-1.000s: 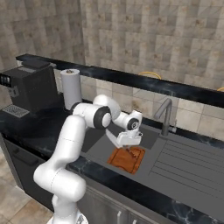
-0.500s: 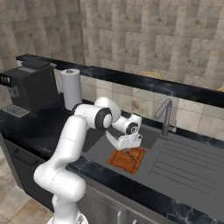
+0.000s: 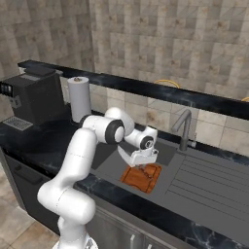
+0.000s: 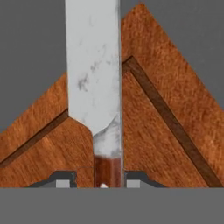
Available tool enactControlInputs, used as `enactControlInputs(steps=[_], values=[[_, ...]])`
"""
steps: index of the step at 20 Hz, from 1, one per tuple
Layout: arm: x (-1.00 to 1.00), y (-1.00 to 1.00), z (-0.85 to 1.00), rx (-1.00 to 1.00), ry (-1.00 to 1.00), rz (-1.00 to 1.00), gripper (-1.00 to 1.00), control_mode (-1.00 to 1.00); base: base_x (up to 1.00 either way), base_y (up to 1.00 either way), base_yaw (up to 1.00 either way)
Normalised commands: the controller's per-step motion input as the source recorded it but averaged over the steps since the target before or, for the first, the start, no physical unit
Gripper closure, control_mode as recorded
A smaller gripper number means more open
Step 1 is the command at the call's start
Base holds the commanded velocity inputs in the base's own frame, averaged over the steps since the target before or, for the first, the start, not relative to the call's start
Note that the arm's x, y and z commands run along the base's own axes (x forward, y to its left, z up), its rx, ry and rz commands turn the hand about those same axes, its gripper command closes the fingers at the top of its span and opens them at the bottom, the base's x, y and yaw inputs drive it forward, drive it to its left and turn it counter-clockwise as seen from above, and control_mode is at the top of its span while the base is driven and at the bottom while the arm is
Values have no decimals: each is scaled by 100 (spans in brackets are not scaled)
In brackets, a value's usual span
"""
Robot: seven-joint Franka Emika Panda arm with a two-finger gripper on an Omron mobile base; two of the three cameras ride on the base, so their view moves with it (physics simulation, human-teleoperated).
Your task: Move the cutting board and knife to the sink. Then move spray from the cabinet to the counter.
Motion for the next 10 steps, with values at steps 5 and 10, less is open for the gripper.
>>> enactControlInputs(steps=[5,10], values=[[-9,-3,28,1,0,0,-100,-100,0,0,0],[-14,0,38,0,-2,0,-100,-100,0,0,0]])
